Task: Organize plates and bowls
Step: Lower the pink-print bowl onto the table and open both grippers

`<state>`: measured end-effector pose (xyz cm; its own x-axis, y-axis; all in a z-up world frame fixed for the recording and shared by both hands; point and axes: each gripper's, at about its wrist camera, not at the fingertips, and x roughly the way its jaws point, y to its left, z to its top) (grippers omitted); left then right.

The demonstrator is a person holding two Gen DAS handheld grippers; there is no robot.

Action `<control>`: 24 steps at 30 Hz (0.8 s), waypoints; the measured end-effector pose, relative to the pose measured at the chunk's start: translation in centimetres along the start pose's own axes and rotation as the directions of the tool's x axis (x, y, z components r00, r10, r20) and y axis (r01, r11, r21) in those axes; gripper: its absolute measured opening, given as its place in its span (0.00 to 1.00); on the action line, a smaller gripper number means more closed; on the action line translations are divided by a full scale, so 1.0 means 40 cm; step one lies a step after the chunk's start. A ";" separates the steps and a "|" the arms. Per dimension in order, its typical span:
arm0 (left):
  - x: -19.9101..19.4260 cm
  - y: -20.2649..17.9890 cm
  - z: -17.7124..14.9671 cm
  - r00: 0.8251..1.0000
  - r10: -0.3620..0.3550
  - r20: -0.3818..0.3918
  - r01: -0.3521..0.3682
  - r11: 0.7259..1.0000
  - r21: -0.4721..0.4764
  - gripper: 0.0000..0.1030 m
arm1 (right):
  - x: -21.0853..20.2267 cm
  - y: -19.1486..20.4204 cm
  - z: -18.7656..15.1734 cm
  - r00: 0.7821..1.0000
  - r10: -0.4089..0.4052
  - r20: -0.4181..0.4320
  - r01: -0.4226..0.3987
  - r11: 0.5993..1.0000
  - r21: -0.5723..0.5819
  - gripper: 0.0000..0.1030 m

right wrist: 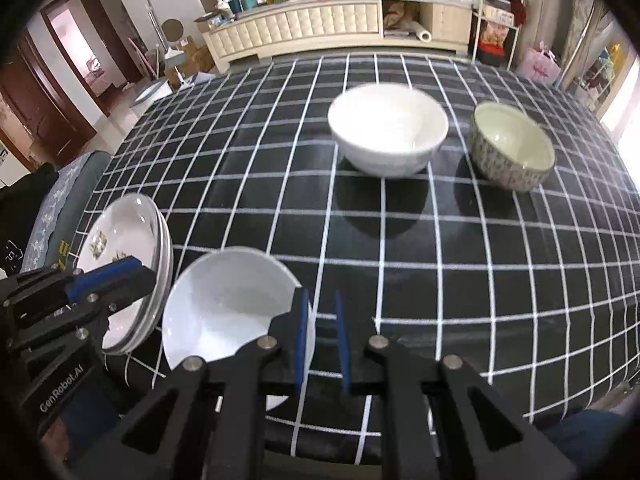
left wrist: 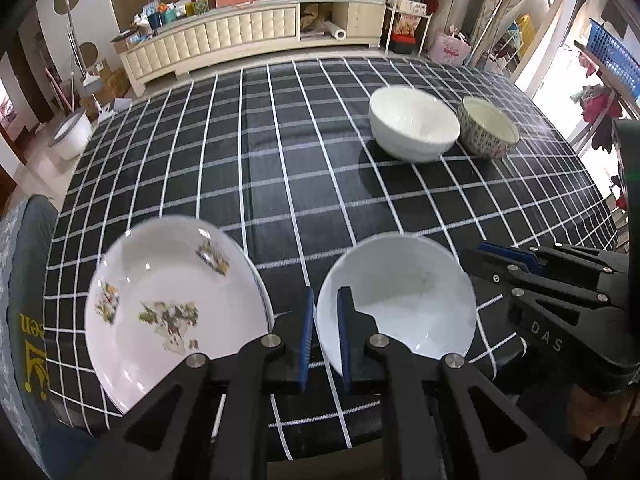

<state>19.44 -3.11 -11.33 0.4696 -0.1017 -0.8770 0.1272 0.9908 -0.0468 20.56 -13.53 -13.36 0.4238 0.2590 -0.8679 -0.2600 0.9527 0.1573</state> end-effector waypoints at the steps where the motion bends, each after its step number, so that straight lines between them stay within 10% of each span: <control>1: -0.005 -0.003 0.009 1.000 0.000 0.007 0.000 1.000 0.002 0.10 | -0.006 -0.003 0.008 1.000 -0.002 0.006 0.002 1.000 -0.002 0.17; 24: 0.031 -0.103 0.294 0.998 -0.024 0.053 0.021 0.997 0.071 0.10 | -0.013 -0.148 0.221 0.996 -0.009 0.092 0.005 0.999 0.045 0.17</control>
<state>29.77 -8.35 -6.60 0.5120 -0.1303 -0.8490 0.1983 0.9797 -0.0308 29.56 -17.90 -9.69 0.5046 0.2638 -0.8220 -0.2185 0.9602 0.1741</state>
